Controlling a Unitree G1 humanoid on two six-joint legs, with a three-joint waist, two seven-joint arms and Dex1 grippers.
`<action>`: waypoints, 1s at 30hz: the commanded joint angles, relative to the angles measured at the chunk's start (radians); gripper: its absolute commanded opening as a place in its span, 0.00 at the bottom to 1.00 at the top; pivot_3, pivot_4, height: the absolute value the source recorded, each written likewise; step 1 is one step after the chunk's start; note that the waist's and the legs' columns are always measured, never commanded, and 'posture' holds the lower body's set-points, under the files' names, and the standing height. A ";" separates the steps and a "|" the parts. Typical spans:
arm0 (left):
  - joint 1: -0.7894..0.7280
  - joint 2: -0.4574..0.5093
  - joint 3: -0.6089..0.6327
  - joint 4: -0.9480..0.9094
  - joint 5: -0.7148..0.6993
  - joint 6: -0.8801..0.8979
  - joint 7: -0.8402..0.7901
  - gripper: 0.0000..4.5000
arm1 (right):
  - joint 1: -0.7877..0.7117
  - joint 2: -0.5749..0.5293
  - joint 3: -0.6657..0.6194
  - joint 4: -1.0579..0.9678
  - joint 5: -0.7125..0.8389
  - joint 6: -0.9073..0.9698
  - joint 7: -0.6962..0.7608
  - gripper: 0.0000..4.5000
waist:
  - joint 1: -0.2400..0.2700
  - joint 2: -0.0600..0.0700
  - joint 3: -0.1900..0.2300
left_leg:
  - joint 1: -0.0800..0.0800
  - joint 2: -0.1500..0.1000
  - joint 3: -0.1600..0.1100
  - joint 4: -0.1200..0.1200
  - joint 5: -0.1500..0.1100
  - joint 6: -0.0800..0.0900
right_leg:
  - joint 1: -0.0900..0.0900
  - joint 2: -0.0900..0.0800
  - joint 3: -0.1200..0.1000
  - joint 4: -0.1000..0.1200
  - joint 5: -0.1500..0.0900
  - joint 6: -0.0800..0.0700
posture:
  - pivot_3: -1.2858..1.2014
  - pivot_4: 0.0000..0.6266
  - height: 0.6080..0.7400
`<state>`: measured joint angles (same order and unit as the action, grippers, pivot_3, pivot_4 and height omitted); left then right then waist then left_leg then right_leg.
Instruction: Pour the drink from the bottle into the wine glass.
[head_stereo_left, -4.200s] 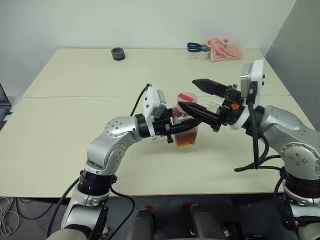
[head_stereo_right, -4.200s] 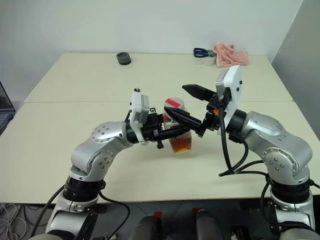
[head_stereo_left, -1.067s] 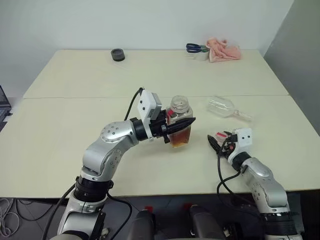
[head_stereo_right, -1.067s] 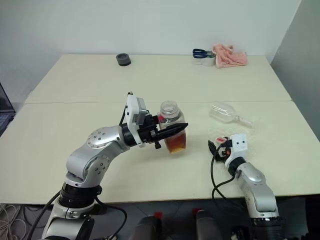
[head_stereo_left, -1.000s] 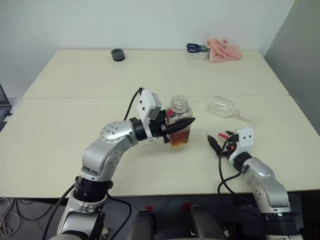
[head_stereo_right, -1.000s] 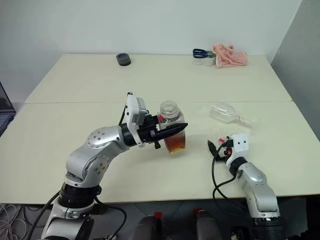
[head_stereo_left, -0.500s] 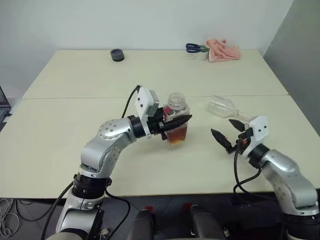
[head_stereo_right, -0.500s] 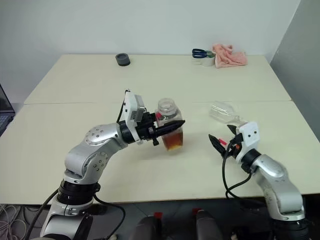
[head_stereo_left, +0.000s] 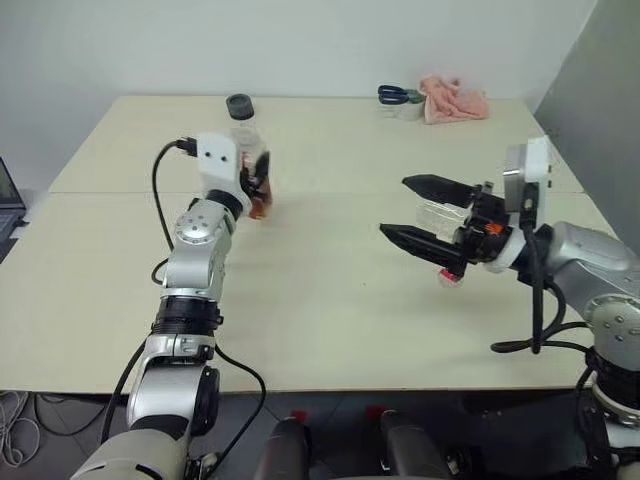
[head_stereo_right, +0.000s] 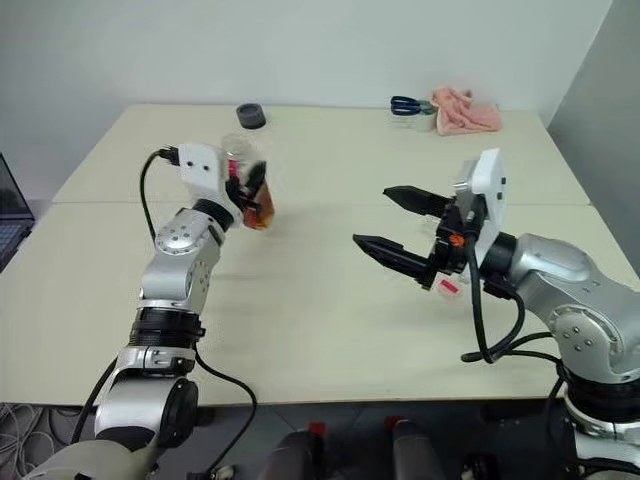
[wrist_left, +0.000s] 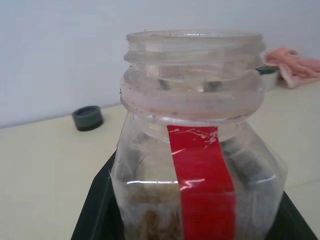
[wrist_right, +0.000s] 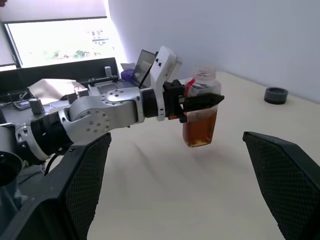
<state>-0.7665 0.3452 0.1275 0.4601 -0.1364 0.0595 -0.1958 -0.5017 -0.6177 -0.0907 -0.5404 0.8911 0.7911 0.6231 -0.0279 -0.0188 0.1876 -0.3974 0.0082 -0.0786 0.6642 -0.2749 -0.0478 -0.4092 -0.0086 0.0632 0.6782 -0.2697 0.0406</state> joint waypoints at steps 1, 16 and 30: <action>-0.029 -0.011 0.041 0.081 0.010 -0.119 0.044 0.38 | -0.012 0.006 0.012 -0.002 -0.026 -0.033 0.012 1.00 | 0.000 0.000 0.000 | -0.001 0.000 0.000 0.000 0.000 0.000 | -0.001 -0.002 0.000 0.000 0.000 0.000 | 0.52 0.24 1.00; 0.004 -0.013 0.113 0.261 -0.025 -0.265 0.047 0.73 | -0.010 0.028 0.020 0.018 -0.060 -0.069 0.019 1.00 | -0.001 0.000 0.000 | -0.001 -0.009 -0.002 0.001 0.001 0.001 | -0.001 -0.006 -0.002 0.002 0.000 0.001 | 0.52 0.24 1.00; 0.312 -0.020 0.061 -0.136 -0.006 -0.004 0.041 0.99 | 0.108 -0.056 -0.016 0.015 -0.114 -0.057 0.031 1.00 | -0.002 0.000 -0.001 | -0.001 -0.012 -0.003 0.000 0.001 0.001 | -0.001 -0.010 -0.002 0.002 0.000 0.001 | 0.52 0.24 1.00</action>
<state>-0.4789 0.3242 0.2066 0.4201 -0.1387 0.0102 -0.1401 -0.3997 -0.6527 -0.0671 -0.5046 0.7953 0.7440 0.6408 -0.0304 -0.0192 0.1870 -0.3984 -0.0036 -0.0824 0.6647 -0.2740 -0.0464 -0.4097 -0.0194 0.0614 0.6803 -0.2693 0.0414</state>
